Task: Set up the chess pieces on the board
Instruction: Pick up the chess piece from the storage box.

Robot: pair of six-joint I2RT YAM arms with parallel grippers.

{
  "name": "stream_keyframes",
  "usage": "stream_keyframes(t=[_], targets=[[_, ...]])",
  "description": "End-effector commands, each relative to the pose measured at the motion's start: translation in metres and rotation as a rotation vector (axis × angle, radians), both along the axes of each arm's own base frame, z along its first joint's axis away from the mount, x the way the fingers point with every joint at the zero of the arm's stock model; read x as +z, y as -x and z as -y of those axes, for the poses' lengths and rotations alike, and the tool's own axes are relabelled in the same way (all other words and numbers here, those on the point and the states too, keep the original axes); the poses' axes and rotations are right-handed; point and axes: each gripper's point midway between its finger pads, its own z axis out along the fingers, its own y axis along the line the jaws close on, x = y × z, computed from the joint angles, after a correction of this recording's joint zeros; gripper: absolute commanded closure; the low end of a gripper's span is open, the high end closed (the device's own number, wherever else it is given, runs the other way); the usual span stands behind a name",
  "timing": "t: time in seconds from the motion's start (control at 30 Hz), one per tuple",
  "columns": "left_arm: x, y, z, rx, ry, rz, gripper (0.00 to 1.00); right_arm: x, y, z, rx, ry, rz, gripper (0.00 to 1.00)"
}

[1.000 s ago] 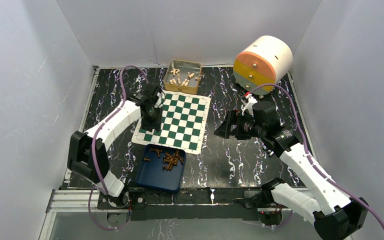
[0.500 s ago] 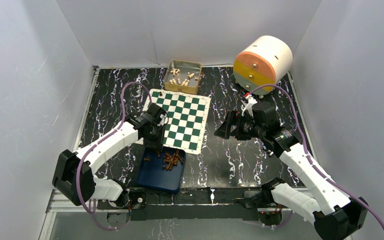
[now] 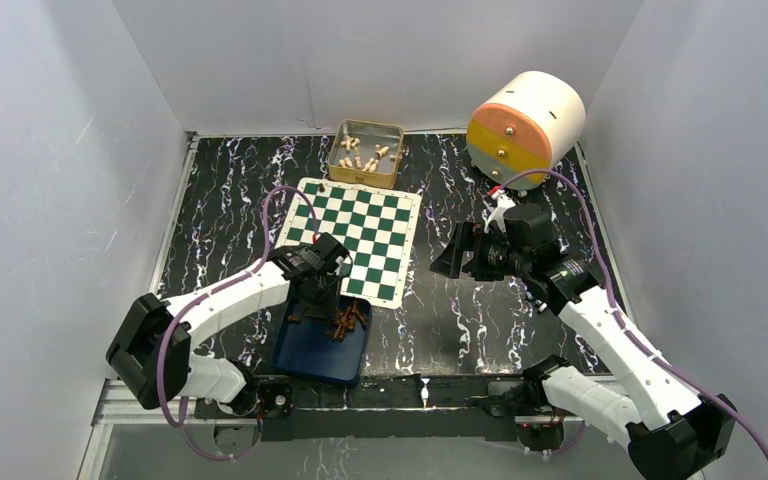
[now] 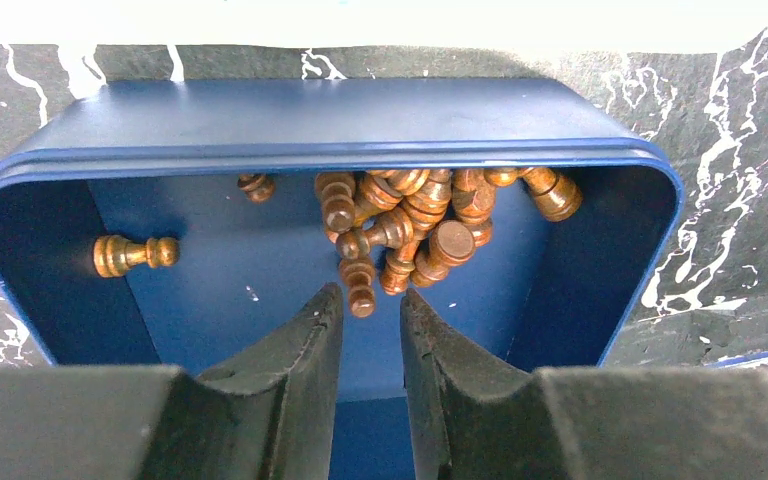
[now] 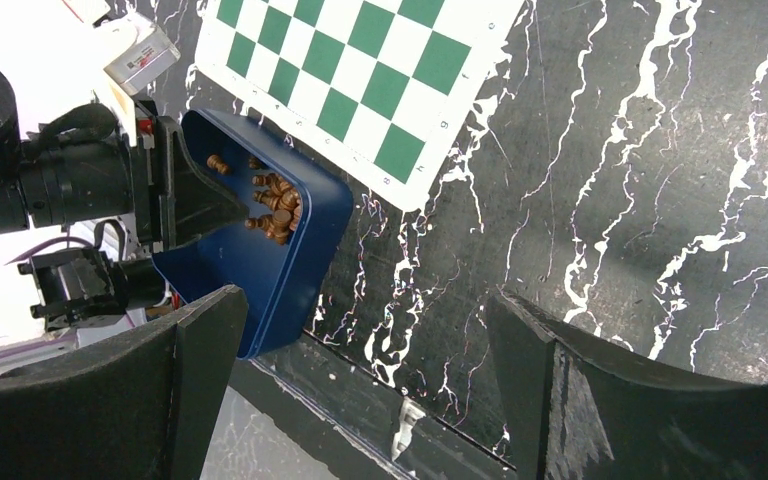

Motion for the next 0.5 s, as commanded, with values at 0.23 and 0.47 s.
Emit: stream_keyframes(t=[0.23, 0.47], targets=[[-0.012, 0.011, -0.003, 0.019, -0.048, -0.013, 0.72, 0.009, -0.002, 0.001, -0.003, -0.005, 0.034, 0.01], [-0.019, 0.018, -0.009, 0.028, -0.073, -0.023, 0.72, 0.008, -0.001, -0.002, 0.006, -0.011, 0.024, 0.01]])
